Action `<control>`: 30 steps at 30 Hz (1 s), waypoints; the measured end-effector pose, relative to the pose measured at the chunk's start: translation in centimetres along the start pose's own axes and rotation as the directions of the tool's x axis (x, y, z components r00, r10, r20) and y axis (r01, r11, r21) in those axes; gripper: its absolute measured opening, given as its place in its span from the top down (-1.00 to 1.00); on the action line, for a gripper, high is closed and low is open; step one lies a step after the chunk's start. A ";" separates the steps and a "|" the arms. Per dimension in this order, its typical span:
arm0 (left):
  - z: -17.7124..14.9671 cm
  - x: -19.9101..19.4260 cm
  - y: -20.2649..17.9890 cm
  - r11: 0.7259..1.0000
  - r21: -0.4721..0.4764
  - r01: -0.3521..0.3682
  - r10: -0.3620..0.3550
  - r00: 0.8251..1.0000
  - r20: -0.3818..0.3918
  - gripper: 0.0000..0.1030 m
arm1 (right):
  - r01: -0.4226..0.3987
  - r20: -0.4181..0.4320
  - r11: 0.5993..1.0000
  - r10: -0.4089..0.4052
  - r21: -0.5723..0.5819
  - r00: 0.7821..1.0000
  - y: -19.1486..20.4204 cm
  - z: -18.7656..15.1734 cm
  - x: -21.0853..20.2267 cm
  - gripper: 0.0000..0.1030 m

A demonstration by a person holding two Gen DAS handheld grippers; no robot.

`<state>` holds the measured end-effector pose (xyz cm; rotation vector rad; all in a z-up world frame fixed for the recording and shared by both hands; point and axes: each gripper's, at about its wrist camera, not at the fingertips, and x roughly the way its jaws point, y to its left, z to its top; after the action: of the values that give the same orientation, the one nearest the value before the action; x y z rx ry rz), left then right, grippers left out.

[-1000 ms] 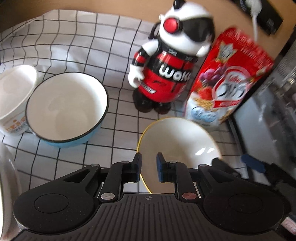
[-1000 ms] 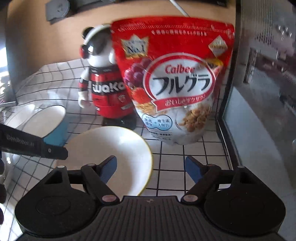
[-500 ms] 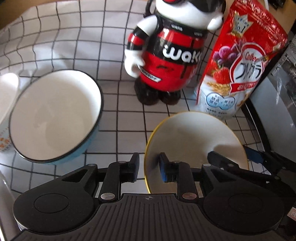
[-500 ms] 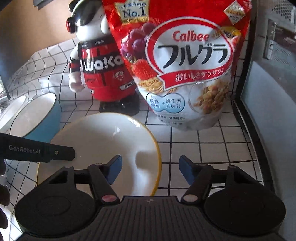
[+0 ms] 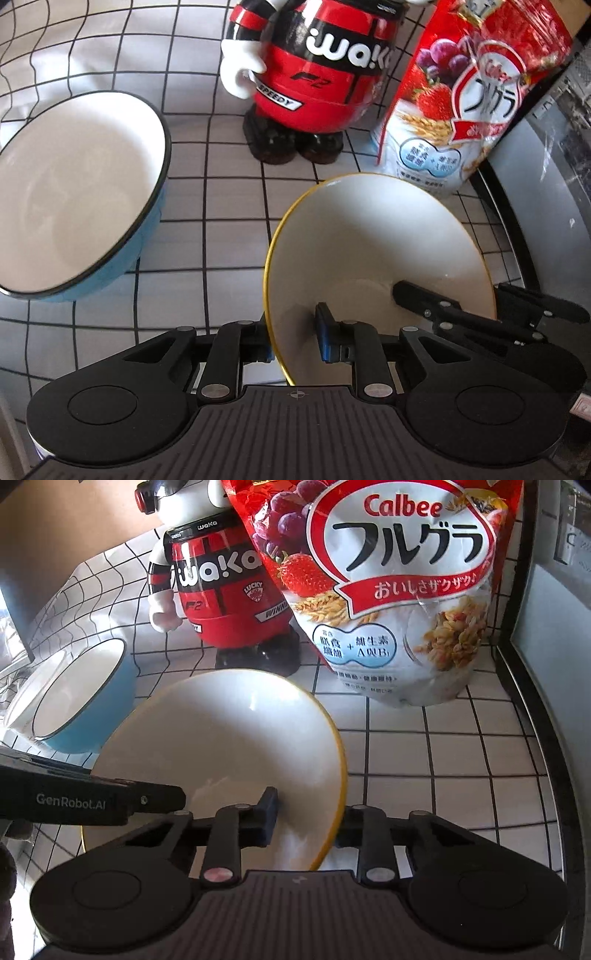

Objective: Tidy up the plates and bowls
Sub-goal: 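Grip the yellow-rimmed bowl rim with the left gripper and lift it toward the blue bowl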

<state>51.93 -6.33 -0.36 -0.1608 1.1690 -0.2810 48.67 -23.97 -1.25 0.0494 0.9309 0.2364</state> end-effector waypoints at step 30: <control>-9.2 -3.6 -1.3 0.998 0.008 0.059 -0.059 0.995 -0.076 0.51 | -0.040 -0.060 0.995 0.034 -0.096 0.998 1.1 -8.0 -6.6 0.52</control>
<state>42.00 -6.33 -0.38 -0.1775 1.2393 -0.3473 38.24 -24.81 -0.66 -0.0298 0.9760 0.3183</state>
